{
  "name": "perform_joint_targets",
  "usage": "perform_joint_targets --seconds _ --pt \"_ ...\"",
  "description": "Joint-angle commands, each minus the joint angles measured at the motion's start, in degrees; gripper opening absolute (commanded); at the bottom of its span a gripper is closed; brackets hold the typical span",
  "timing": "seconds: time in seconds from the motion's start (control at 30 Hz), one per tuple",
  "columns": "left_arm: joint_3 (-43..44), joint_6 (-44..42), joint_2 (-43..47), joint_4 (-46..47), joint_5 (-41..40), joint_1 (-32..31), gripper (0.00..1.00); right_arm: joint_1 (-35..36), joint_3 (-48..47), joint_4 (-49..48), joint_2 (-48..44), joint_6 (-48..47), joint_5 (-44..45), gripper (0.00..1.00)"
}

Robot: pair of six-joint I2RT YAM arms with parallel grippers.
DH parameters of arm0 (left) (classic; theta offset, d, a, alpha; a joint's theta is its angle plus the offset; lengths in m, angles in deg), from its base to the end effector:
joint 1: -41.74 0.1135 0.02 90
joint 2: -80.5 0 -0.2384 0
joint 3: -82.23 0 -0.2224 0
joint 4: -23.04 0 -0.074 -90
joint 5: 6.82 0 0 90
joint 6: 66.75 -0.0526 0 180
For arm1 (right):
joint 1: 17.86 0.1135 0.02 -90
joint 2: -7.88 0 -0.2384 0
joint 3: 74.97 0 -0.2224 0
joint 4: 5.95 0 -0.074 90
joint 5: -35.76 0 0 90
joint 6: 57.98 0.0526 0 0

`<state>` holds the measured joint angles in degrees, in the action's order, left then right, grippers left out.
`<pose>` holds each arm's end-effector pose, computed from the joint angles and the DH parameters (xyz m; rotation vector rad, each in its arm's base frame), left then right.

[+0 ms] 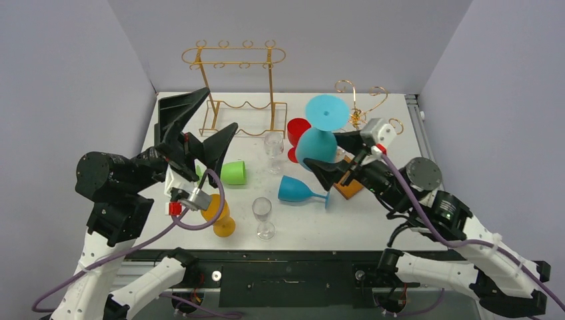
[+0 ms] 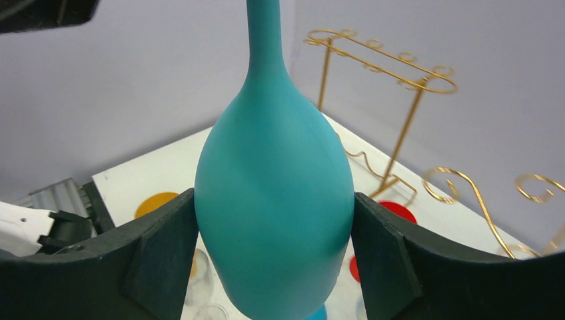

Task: Place the wine glass upside down on the wine glass rack
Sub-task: Turn the wine glass upside down at the wine rack.

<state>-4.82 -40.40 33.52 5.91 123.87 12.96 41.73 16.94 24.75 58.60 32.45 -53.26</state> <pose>0.0814 -0.0838 0.5026 1.1730 0.2424 0.1555 0.0876 0.1475 0.4477 -0.7329 1.3207 0.8377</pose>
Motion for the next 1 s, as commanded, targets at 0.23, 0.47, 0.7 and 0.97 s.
perform_joint_targets --seconds 0.23,0.47,0.7,0.97 --pt "-2.17 22.4 -1.07 2.7 -9.53 -0.05 0.96 -8.51 13.02 10.2 -13.84 2.92 14.14 0.57" --pt "-3.29 24.86 -1.28 2.01 -9.69 -0.05 0.96 -16.97 16.47 13.35 -18.7 6.29 13.73 0.57" --pt "-4.55 26.99 -0.84 0.64 -9.73 -0.05 0.96 -21.09 20.05 15.36 -20.51 8.18 14.28 0.57" --pt "-5.85 28.45 -0.47 -1.04 -9.38 -0.05 0.96 -26.45 22.58 16.89 -22.06 8.69 13.5 0.57"
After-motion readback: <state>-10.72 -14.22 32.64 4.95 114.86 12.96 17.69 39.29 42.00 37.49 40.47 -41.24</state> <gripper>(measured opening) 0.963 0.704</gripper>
